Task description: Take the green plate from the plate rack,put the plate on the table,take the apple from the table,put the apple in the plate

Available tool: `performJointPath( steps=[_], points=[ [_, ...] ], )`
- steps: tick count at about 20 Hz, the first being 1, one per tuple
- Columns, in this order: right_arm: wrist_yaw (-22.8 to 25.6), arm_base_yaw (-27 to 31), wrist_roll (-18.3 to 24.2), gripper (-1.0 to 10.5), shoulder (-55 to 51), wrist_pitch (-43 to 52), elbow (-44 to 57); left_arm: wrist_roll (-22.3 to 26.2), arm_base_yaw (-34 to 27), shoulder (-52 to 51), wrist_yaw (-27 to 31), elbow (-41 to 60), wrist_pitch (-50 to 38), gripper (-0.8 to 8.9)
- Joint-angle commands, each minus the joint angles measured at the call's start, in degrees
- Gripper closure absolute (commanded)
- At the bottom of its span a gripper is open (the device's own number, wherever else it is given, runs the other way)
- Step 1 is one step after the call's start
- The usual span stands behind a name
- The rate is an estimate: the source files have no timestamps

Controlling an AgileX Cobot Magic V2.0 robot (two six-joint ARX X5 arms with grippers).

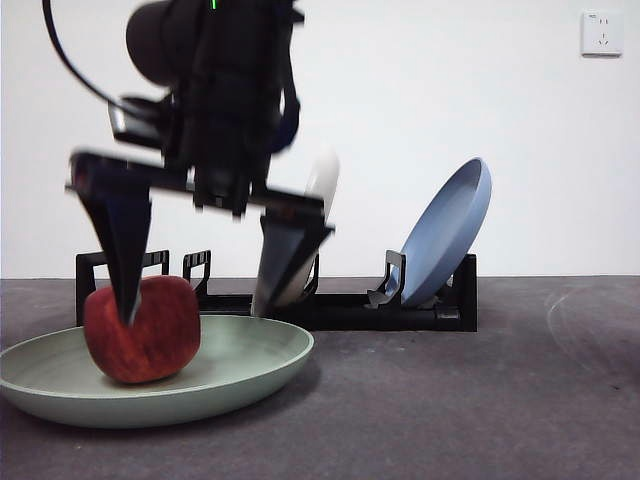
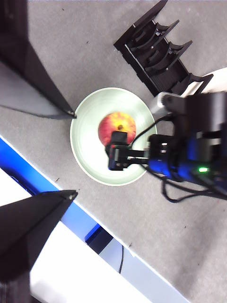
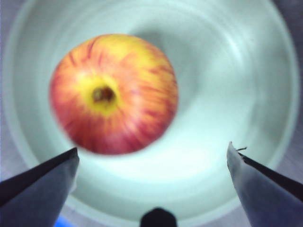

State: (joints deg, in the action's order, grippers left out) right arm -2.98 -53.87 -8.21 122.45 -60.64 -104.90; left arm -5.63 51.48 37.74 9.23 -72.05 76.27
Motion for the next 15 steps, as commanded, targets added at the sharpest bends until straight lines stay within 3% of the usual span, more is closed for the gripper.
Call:
performJointPath(
  steps=[1, 4, 8, 15],
  points=[
    [0.09, 0.26, 1.33, 3.5, -0.48, -6.36, -6.10, -0.28, -0.17, -0.22, -0.70, 0.09, 0.31, 5.61],
    [0.44, 0.31, 3.37, 3.5, -1.38, -18.43, -14.99, -0.26, -0.17, 0.00, -0.68, 0.07, 0.31, 5.61],
    [-2.89, 0.26, 2.21, 3.5, -9.05, -18.43, -15.45, 0.52, -0.17, 1.88, -1.40, 0.07, 0.28, 5.62],
    [-2.99, 0.24, -1.29, 3.5, -32.02, -18.45, -0.98, 4.90, -0.20, 7.82, -5.18, 0.04, -1.03, 5.62]
  ],
)
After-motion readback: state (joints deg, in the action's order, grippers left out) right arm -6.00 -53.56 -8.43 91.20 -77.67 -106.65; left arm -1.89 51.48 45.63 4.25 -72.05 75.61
